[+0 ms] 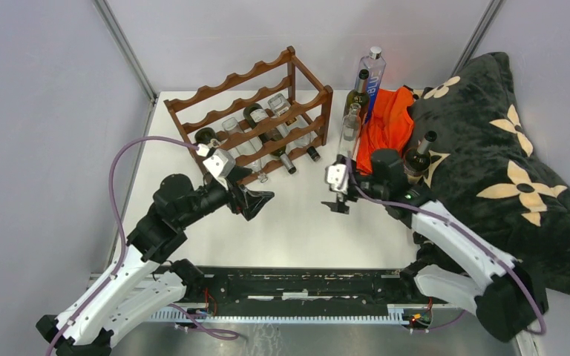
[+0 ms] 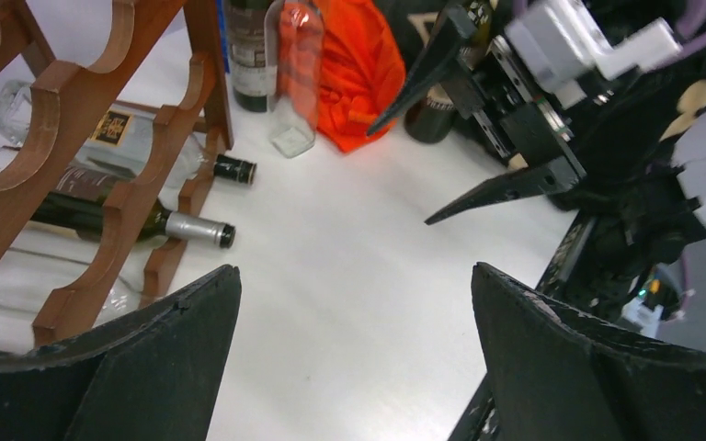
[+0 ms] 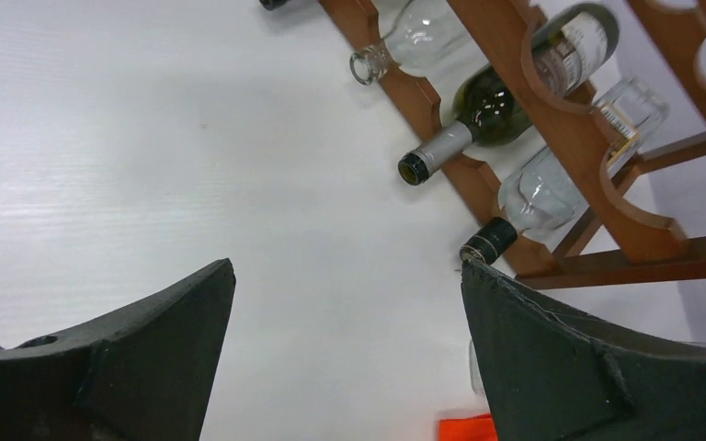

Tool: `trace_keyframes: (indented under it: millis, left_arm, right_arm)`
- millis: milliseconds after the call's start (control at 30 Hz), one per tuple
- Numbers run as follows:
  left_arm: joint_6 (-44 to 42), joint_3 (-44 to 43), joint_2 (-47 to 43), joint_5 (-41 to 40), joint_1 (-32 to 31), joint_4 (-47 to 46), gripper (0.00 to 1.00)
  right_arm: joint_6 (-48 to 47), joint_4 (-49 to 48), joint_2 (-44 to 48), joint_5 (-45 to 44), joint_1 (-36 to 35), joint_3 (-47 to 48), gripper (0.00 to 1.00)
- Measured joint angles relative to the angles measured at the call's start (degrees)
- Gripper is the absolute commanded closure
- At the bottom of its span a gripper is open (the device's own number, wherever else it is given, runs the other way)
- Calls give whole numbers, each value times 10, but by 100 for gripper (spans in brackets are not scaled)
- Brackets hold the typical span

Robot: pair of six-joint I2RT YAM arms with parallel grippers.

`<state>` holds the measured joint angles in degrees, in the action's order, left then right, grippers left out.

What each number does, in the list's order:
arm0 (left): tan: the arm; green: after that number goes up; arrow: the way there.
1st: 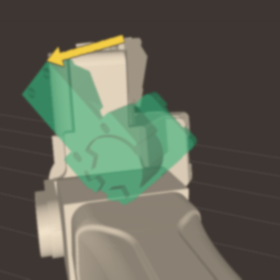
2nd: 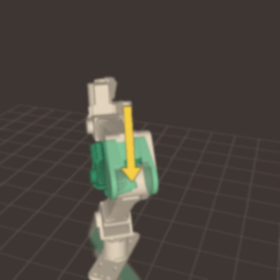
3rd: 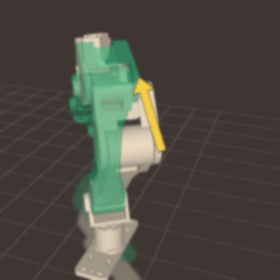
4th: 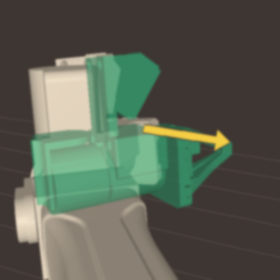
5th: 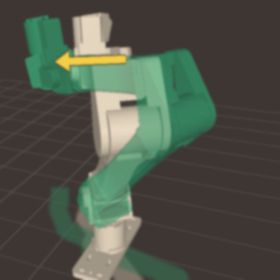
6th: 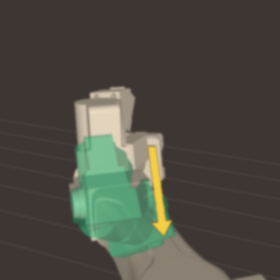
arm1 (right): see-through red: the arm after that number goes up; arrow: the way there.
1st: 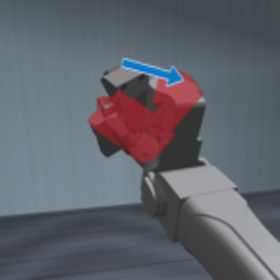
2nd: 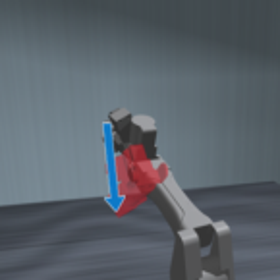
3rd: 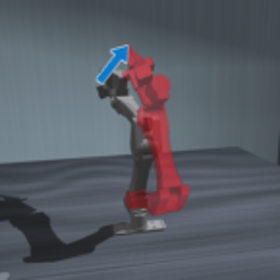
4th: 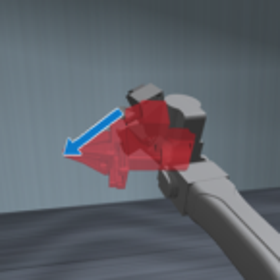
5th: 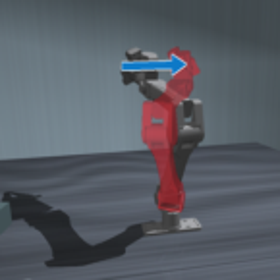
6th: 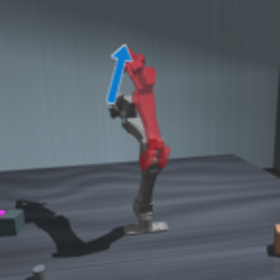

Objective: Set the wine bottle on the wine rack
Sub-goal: Pick up the wine bottle from the center of the board.

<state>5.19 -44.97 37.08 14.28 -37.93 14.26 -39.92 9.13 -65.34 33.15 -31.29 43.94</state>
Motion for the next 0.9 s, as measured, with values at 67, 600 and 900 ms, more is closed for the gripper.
trace_keyframes:
  millis: [67, 600, 900]
  left_arm:
    - [24, 5, -8, 4, 0, -18, 0]
    - [165, 19, 3, -15, 0, -37, 0]
    - [232, 42, 3, -26, 0, -35, 0]
  right_arm:
    - [-20, 13, 62, 47, 26, -29, 2]
    - [-140, 56, 176, 304, 194, -198, 2]
    - [-193, 55, 189, 332, 206, -223, 2]
